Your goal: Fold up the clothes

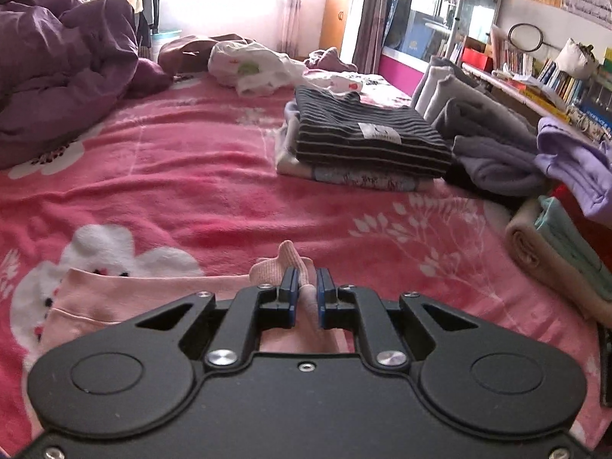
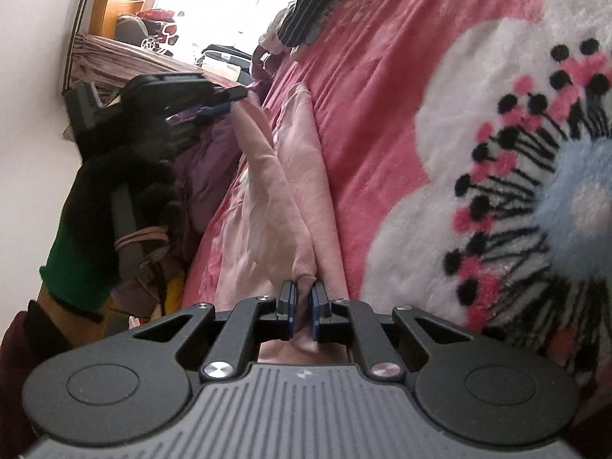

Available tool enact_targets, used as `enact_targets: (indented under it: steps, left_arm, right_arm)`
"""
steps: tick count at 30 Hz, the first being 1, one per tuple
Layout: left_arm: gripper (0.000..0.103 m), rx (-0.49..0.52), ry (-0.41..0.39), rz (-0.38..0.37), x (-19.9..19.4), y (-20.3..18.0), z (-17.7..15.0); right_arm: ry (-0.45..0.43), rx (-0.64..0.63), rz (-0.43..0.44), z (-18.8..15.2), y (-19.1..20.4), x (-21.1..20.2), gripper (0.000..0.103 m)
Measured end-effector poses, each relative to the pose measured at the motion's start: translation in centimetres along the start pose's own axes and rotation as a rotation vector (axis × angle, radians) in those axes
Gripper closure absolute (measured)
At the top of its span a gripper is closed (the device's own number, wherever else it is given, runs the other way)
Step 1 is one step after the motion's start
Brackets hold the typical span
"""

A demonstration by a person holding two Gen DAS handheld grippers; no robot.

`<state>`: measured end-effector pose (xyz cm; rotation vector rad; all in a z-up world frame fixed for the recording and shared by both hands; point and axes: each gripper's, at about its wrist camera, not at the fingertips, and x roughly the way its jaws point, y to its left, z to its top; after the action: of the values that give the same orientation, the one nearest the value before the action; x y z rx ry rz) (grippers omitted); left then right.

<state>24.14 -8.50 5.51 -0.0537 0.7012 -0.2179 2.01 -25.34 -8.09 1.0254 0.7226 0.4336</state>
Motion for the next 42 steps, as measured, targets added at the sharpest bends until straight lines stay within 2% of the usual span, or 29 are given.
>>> enact_targets:
  steps: [8, 10, 11, 12, 14, 15, 17, 20, 23, 26, 29, 30, 31, 34, 37, 40, 42]
  left_arm:
    - [0.095, 0.011, 0.032, 0.030, 2.2, -1.5, -0.2]
    - [0.094, 0.027, 0.053, 0.018, 3.3, -1.8, -0.4]
    - [0.080, 0.042, 0.067, 0.017, 3.8, -1.9, -0.6]
    - [0.074, 0.058, 0.067, 0.027, 3.7, -2.0, -0.7]
    - [0.066, 0.072, 0.024, 0.030, 2.5, -1.9, -0.8]
    - [0.063, 0.064, -0.005, 0.002, 1.5, -1.5, -0.8]
    - [0.061, 0.043, -0.050, -0.017, -0.5, -0.3, -1.0]
    - [0.061, 0.016, -0.060, -0.008, -2.0, 2.0, -1.6]
    - [0.061, -0.023, -0.020, -0.006, -1.5, 4.1, -2.6]
    - [0.061, -0.096, 0.022, -0.049, -0.3, 5.2, -3.3]
    - [0.065, -0.143, 0.042, -0.072, 1.0, 5.6, -3.6]
    - [0.073, -0.154, 0.049, -0.089, 1.4, 5.7, -3.6]
    - [0.098, -0.156, 0.053, -0.093, 1.7, 5.8, -3.6]
    - [0.099, -0.168, 0.020, -0.076, 1.6, 6.2, -3.6]
    - [0.099, -0.179, 0.010, -0.076, 1.6, 6.7, -3.6]
    - [0.094, -0.156, 0.010, -0.044, 1.7, 6.6, -3.6]
    - [0.092, -0.110, -0.040, -0.022, 0.7, 5.8, -3.4]
  right_arm:
    - [0.002, 0.104, 0.050, 0.4, -0.7, 0.0, 0.092]
    - [0.005, 0.118, 0.043, 0.3, -0.9, 0.3, 0.095]
    - [0.006, 0.106, 0.026, 0.3, -0.8, 0.5, 0.096]
    - [0.008, 0.093, 0.008, 0.2, -0.7, 0.7, 0.096]
    - [0.001, 0.066, -0.006, 0.1, 0.1, 0.6, 0.093]
    - [-0.005, 0.049, -0.013, 0.0, 0.5, 0.3, 0.089]
    - [-0.037, -0.003, -0.046, -0.2, 1.7, -1.2, 0.084]
    - [-0.118, -0.087, -0.098, -0.2, 3.0, -3.8, 0.081]
    - [-0.194, -0.342, -0.110, -0.1, 5.9, -4.0, 0.081]
    - [-0.196, -0.625, -0.069, -0.9, 8.7, -2.1, 0.081]
    - [-0.141, -0.741, -0.093, -0.8, 9.3, 1.6, 0.081]
    - [-0.117, -0.727, -0.117, -0.5, 8.5, 2.2, 0.081]
    - [-0.094, -0.711, -0.141, -0.2, 7.7, 2.9, 0.081]
    - [-0.024, -0.626, -0.174, -0.1, 5.7, 4.1, 0.081]
    - [-0.017, -0.601, -0.167, 0.0, 4.9, 3.5, 0.081]
    - [-0.020, -0.541, -0.158, 0.2, 4.1, 3.4, 0.083]
    - [-0.024, -0.533, -0.158, 0.2, 4.1, 3.4, 0.082]
